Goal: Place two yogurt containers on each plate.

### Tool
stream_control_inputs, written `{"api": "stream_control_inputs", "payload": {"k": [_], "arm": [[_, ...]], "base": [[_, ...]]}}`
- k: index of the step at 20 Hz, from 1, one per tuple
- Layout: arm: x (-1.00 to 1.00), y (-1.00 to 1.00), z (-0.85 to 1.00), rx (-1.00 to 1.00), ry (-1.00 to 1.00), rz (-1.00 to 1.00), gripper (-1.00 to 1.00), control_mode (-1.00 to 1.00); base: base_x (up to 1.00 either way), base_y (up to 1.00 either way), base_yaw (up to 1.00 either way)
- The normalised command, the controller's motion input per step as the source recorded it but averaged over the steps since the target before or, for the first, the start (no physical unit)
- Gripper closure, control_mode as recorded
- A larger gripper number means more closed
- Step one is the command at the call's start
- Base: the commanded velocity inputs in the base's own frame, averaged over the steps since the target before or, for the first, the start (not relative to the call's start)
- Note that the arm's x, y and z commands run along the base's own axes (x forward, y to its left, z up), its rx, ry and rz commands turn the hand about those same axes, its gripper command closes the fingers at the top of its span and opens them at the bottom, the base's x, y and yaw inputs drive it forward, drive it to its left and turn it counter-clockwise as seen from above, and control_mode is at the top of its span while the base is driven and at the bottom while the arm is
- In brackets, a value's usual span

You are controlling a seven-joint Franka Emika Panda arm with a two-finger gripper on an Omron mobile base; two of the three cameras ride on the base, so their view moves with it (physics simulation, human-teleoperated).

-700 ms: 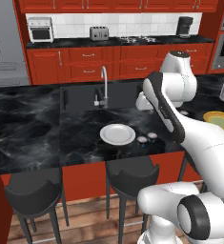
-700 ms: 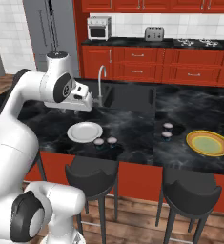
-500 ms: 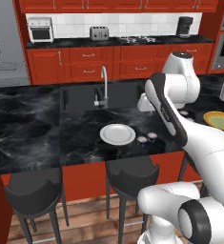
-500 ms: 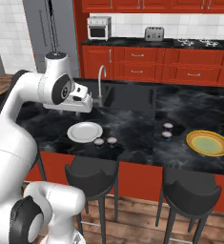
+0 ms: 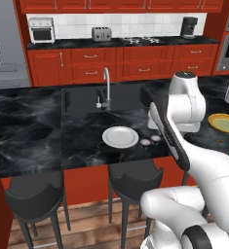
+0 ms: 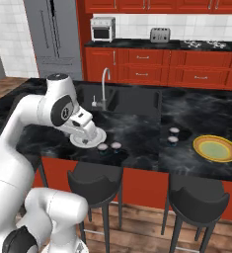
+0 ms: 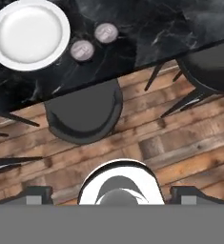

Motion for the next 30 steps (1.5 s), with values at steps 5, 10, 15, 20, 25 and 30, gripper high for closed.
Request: {"api": "stream_control_inputs", "payload": {"k": [5,10,15,20,25,30], "arm": [[0.37,-0.34,-0.18,0.08,0.12,-0.73,-1.0,-1.0],[0.55,-0.41,-0.12,0.08,0.05,-0.67,-1.0,-1.0],[0.81,-0.44,-0.33,0.1,0.12,-0.51,-1.0,-1.0],[0.88,-0.16,-0.73,0.1,0.15,-0.25,-1.0,-1.0],[0.88,-0.02,-0.58,0.07,0.16,-0.06,-1.0,-1.0],[0.71,-0.04,-0.25,0.0,0.09,0.04,-1.0,-1.0]], "base": [[0.0,0.0,0.0],[0.0,0.0,0.0],[0.0,0.0,0.0],[0.0,0.0,0.0],[0.0,0.0,0.0],[0.0,0.0,0.0]]}}
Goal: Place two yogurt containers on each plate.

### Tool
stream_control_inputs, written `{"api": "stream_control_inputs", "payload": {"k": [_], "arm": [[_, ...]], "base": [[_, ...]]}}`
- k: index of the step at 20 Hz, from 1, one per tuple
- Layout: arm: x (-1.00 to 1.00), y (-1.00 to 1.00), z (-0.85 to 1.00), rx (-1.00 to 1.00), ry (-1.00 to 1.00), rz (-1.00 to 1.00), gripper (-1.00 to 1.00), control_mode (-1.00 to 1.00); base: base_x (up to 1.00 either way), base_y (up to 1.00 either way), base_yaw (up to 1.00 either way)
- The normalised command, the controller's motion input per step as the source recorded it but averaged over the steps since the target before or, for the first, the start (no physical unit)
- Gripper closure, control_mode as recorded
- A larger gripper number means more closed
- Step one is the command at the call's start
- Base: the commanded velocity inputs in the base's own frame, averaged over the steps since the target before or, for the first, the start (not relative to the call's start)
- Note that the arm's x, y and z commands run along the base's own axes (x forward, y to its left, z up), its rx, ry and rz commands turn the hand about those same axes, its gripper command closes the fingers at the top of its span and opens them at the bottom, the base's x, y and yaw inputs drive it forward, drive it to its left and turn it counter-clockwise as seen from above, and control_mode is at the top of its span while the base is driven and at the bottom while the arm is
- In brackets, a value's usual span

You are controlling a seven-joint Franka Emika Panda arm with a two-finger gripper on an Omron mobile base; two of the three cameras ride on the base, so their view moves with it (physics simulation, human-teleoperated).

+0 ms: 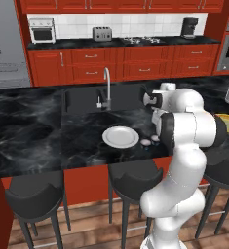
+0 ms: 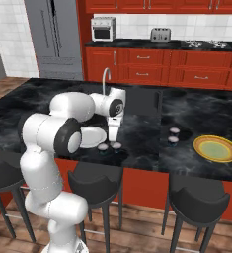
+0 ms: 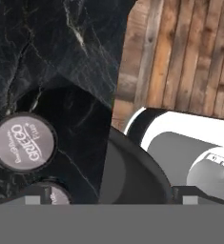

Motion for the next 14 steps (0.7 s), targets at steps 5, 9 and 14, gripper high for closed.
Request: {"api": "stream_control_inputs", "payload": {"k": [5,9,14], "arm": [[0.52,-0.11,-0.38,0.03,-0.01,0.03,-1.0,-1.0],[0.27,-0.08,-0.57,0.09,-0.21,0.04,-1.0,-1.0],[0.05,0.0,-0.47,0.0,-0.27,0.0,-1.0,-1.0]], "base": [[0.0,0.0,0.0],[0.0,0.0,0.0],[0.0,0.0,0.0]]}}
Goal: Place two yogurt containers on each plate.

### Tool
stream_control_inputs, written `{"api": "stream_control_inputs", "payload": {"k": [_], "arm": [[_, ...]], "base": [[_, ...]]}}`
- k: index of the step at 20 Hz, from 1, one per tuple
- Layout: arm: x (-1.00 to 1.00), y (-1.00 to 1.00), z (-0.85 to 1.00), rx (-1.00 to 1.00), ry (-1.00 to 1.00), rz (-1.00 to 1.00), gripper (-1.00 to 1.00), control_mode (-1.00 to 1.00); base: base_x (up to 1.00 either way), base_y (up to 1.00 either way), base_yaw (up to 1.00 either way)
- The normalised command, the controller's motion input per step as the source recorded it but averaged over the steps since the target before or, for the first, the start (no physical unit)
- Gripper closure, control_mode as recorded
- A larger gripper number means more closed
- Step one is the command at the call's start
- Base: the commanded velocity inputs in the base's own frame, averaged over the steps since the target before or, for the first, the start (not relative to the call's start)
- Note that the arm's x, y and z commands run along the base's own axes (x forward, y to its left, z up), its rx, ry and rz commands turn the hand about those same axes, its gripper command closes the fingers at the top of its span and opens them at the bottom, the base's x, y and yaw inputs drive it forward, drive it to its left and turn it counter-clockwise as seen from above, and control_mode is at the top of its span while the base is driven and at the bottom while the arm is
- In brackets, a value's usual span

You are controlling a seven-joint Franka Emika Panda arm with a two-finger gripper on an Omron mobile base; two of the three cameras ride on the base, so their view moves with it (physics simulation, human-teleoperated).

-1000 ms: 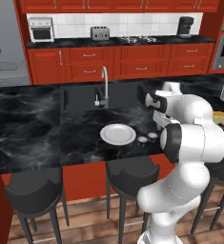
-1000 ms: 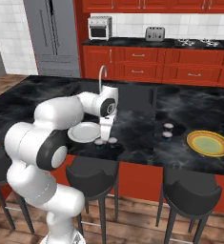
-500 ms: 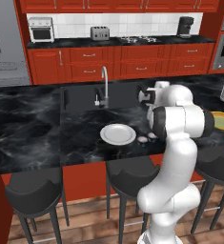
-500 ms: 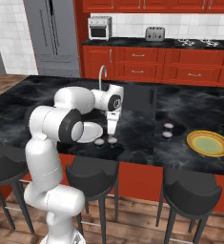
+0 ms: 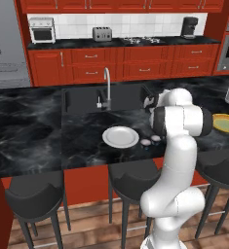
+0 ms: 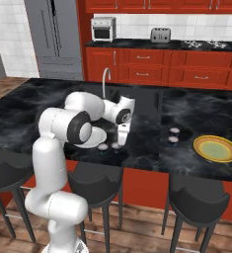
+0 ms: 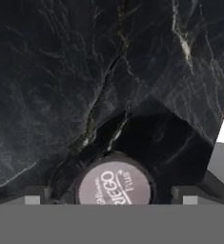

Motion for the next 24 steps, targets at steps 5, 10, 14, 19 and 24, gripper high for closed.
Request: {"api": "stream_control_inputs", "payload": {"k": [5,10,14,19,24], "arm": [[0.0,0.13,-0.34,0.0,-0.04,-0.01,-1.0,-1.0],[0.05,0.18,-0.21,0.0,0.0,-0.03,-1.0,-1.0],[0.07,-0.01,-0.35,0.0,-0.02,0.0,-1.0,-1.0],[0.0,-0.03,-0.47,0.02,-0.08,0.0,-1.0,-1.0],[-0.03,0.0,-0.31,0.05,-0.14,0.0,1.0,-1.0]], "base": [[0.0,0.0,0.0],[0.0,0.0,0.0],[0.0,0.0,0.0],[0.0,0.0,0.0],[0.0,0.0,0.0]]}}
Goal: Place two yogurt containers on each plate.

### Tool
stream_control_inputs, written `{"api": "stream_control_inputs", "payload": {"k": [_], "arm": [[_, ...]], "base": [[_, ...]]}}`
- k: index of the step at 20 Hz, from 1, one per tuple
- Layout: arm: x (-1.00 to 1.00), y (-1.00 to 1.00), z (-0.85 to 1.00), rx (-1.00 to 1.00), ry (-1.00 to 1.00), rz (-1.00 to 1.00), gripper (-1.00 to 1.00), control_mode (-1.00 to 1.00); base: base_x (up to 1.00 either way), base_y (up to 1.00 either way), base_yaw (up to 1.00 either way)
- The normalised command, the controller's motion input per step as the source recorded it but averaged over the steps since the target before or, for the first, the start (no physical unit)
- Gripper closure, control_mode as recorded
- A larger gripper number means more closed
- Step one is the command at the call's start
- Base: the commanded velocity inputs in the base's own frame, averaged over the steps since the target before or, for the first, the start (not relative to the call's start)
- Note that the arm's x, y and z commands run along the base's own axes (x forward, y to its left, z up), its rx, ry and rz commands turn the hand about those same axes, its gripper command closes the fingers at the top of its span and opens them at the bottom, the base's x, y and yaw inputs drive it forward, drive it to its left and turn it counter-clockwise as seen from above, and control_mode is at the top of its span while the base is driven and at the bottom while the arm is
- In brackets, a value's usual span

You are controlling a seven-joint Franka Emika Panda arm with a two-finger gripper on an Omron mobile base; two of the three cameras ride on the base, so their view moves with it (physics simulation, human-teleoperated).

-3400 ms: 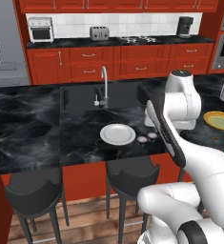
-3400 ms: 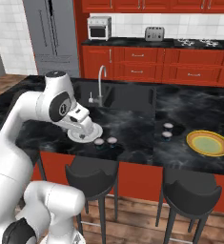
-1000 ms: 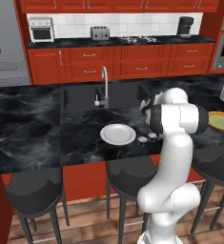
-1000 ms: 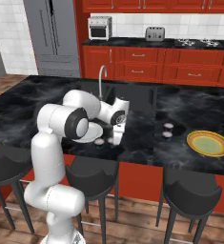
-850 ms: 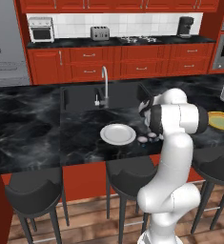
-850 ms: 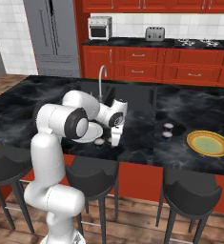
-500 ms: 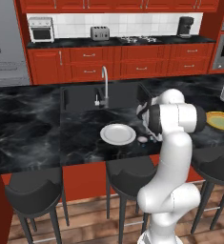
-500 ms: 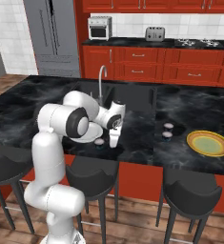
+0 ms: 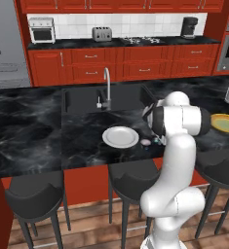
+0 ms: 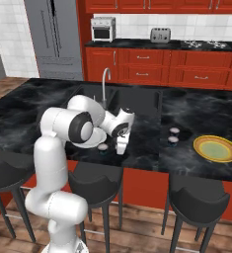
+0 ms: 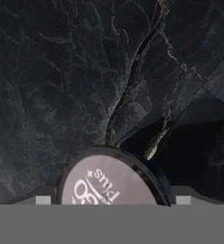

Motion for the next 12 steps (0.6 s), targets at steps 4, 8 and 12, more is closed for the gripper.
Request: {"api": "stream_control_inputs", "payload": {"k": [4,8,12], "arm": [[-0.23,0.01,-0.04,0.07,-0.24,0.0,1.0,-1.0],[-0.69,0.28,0.46,0.01,-0.57,-0.02,1.0,-1.0],[-0.45,0.46,0.92,-0.02,-0.5,0.09,1.0,-1.0]], "base": [[0.0,0.0,0.0],[0.0,0.0,0.0],[0.0,0.0,0.0]]}}
